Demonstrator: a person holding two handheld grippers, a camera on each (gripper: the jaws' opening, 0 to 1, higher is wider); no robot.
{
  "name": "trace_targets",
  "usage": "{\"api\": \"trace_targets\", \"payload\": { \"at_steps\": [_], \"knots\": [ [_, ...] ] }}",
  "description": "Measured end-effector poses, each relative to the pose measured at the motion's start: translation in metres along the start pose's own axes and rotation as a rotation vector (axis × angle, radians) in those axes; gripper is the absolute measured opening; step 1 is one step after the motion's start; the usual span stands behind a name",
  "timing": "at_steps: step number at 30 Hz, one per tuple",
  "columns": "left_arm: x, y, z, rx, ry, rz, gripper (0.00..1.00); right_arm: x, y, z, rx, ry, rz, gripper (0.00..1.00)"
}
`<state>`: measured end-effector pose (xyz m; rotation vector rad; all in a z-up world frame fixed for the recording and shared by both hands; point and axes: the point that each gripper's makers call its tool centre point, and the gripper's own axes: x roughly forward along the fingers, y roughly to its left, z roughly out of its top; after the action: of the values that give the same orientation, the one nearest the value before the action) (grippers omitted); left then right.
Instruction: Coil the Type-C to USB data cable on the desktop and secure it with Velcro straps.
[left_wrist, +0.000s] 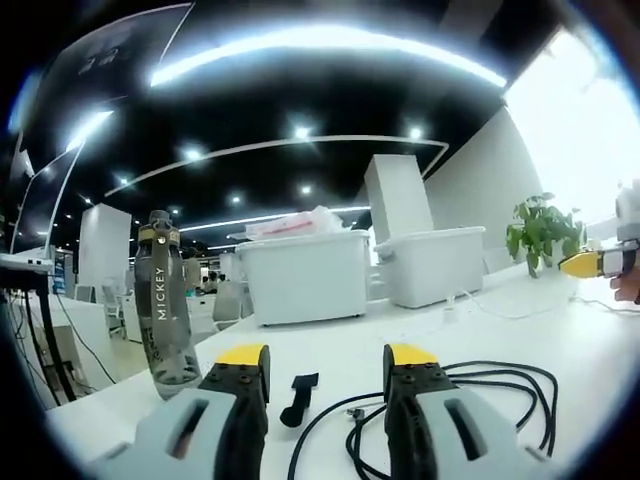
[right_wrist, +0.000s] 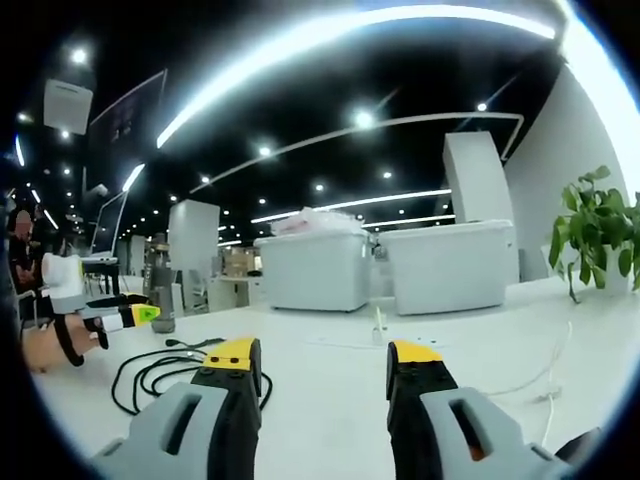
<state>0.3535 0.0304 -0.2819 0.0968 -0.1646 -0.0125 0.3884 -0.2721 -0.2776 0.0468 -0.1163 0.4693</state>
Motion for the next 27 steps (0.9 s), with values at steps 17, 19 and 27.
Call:
{"api": "trace_targets", "payload": {
  "at_steps": [17, 19, 27],
  "knots": [
    [0.014, 0.011, 0.007, -0.089, 0.001, -0.039, 0.46, 0.010, 0.012, 0.005, -0.060, 0.010, 0.047, 0.51],
    [0.015, 0.009, 0.008, -0.092, 0.002, -0.058, 0.46, 0.012, 0.014, 0.005, -0.065, 0.018, 0.059, 0.53],
    [0.017, 0.013, 0.014, -0.080, -0.002, -0.105, 0.46, 0.019, 0.031, 0.007, -0.079, 0.027, 0.123, 0.53]
  ]
}}
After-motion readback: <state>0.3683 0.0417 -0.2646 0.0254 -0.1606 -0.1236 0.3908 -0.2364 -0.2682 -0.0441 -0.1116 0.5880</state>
